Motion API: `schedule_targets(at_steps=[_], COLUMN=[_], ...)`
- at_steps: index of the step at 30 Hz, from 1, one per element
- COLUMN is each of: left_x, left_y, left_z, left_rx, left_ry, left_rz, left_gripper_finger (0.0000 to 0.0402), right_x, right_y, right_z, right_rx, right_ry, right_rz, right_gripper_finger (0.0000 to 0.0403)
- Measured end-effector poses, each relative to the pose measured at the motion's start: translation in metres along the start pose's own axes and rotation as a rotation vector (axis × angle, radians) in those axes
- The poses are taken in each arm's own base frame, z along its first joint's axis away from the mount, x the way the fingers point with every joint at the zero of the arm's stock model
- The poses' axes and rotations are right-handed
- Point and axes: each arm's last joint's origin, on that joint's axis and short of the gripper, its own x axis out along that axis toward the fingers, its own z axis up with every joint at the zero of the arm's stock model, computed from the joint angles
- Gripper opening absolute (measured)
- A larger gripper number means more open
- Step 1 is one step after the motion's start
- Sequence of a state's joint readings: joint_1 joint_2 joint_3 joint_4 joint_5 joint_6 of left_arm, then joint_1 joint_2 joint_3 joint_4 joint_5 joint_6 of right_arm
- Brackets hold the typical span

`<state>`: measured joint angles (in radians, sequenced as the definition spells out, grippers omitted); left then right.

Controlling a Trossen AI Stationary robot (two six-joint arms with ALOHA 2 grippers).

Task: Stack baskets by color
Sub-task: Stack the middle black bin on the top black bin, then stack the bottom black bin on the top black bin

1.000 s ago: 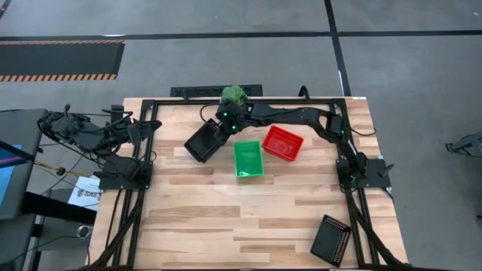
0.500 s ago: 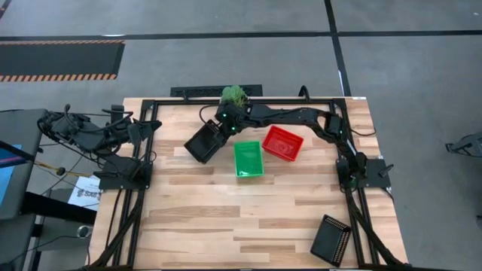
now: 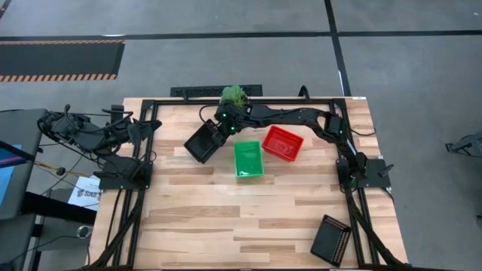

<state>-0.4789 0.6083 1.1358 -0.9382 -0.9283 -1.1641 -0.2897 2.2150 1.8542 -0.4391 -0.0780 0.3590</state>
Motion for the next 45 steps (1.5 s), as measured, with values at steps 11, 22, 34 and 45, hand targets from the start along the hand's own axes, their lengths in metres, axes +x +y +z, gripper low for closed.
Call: schedule_targets(at_steps=[11, 22, 34, 45], left_x=[0.0, 0.0, 0.0, 0.0], left_y=[0.0, 0.002, 0.002, 0.001], left_z=[0.0, -0.001, -0.001, -0.002], left_rx=[0.001, 0.014, 0.012, 0.034], left_ry=[0.0, 0.006, 0.013, 0.036], left_rz=[0.0, 0.012, 0.009, 0.0], left_gripper_finger=[0.0162, 0.0162, 0.0162, 0.0162], right_x=[0.0, 0.0, -0.03, -0.18], right_y=[0.0, 0.0, 0.007, 0.075], right_z=[0.001, 0.001, 0.011, -0.055], right_rx=[0.043, 0.043, 0.058, -0.049], right_ry=[-0.022, -0.022, -0.009, 0.469], right_rz=[-0.016, -0.016, 0.011, -0.219], right_gripper_finger=[0.0066, 0.0113, 0.0181, 0.0177])
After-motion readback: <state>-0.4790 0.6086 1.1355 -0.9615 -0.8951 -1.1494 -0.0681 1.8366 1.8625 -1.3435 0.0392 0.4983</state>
